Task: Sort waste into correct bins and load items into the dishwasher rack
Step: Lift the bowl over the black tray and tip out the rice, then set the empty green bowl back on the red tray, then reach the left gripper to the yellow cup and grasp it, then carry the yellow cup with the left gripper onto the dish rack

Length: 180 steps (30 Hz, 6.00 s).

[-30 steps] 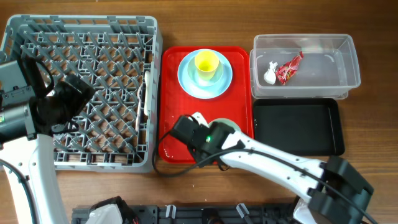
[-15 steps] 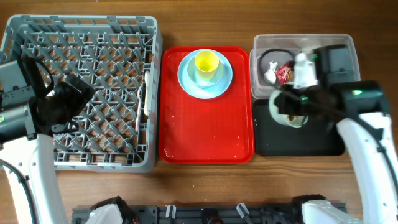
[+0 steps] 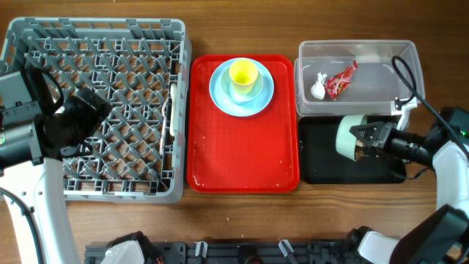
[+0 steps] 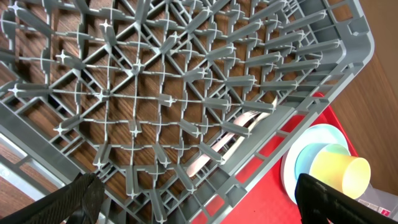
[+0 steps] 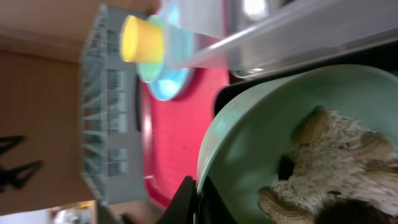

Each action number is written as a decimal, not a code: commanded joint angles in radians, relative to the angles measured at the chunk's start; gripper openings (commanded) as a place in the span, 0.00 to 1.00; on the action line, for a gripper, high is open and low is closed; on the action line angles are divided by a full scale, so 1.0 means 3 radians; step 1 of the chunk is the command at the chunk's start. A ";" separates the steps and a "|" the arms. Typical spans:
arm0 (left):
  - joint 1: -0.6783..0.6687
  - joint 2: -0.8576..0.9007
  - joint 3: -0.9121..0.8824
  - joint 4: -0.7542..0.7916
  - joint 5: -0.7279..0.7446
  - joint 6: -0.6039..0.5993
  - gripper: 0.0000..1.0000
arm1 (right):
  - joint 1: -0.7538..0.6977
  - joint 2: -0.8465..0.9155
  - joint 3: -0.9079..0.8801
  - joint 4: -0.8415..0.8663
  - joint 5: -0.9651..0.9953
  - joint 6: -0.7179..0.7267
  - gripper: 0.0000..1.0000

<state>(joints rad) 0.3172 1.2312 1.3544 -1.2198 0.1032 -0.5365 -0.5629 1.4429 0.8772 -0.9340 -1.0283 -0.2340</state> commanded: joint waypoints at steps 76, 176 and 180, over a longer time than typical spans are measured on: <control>0.0019 -0.0020 0.0017 0.0010 0.0014 0.0027 1.00 | 0.4465 -0.0529 0.0928 0.0500 0.4451 0.2013 1.00; -0.1600 0.1471 0.1197 0.1857 0.1338 0.0454 0.04 | 0.3985 -0.0524 0.0927 -0.0153 0.4615 0.2003 1.00; -0.0593 0.1987 0.1197 0.1947 0.3468 0.0456 0.04 | 0.3985 -0.0524 0.0927 -0.0153 0.4615 0.2003 1.00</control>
<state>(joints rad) 0.0151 1.7153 1.7123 -0.6559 0.6430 -0.4034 0.6357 1.2762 1.1446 -0.9829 0.3588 0.3721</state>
